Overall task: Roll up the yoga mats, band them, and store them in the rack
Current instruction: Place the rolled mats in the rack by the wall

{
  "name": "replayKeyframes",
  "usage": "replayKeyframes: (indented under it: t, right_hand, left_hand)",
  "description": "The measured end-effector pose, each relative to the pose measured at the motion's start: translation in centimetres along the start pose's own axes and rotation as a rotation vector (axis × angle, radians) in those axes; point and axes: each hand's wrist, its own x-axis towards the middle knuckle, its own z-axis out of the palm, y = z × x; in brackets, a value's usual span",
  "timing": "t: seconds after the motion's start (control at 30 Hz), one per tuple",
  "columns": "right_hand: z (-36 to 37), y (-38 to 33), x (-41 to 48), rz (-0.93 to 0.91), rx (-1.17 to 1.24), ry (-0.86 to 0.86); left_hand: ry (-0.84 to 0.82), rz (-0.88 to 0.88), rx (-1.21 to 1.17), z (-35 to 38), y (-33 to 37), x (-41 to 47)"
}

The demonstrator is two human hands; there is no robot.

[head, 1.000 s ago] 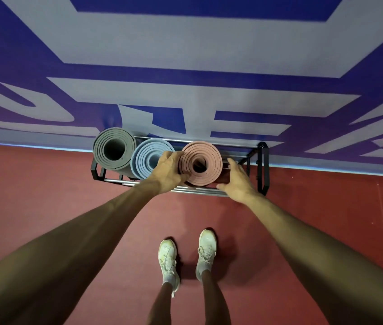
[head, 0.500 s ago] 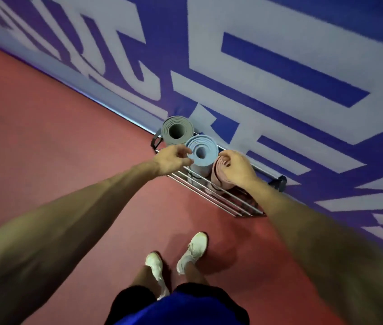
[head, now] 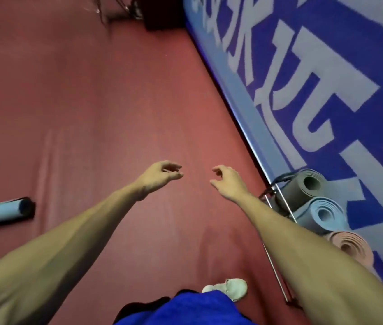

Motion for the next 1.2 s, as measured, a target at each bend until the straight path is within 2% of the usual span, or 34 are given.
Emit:
replayKeyframes:
  t: [0.13, 0.3, 0.5, 0.63, 0.77, 0.87, 1.07, 1.2]
  right_hand:
    - [8.3, -11.2, 0.0, -0.147, -0.037, -0.091]
    - [19.1, -24.8, -1.3, -0.338, -0.123, -0.339]
    - [30.5, -38.2, -3.0, -0.576, -0.233, -0.541]
    - [36.9, -43.6, -3.0, -0.619, -0.270, -0.658]
    - [43.0, -47.3, -0.4, -0.635, -0.291, -0.749]
    - [47.0, -50.4, 2.2, -0.632, -0.293, -0.797]
    - [52.4, -56.6, 10.8, -0.474, -0.252, -0.797]
    - [54.3, -60.9, 15.8, -0.371, -0.254, -0.754]
  left_hand:
    - [0.131, -0.051, -0.040, -10.7, -7.8, -7.3]
    - [0.362, -0.138, -0.125, -22.2, -17.2, -18.2]
    - [0.668, -0.268, -0.333, -29.9, -26.7, -29.7]
    - [0.810, -0.345, -0.461, -33.2, -31.5, -33.2]
    - [0.831, -0.383, -0.469, -37.1, -35.3, -33.2]
    - [0.750, -0.392, -0.506, -41.4, -37.6, -31.7]
    - [0.539, -0.444, -0.485, -53.3, -40.9, -23.2]
    - [0.553, -0.412, -0.535, -60.6, -42.3, -19.4]
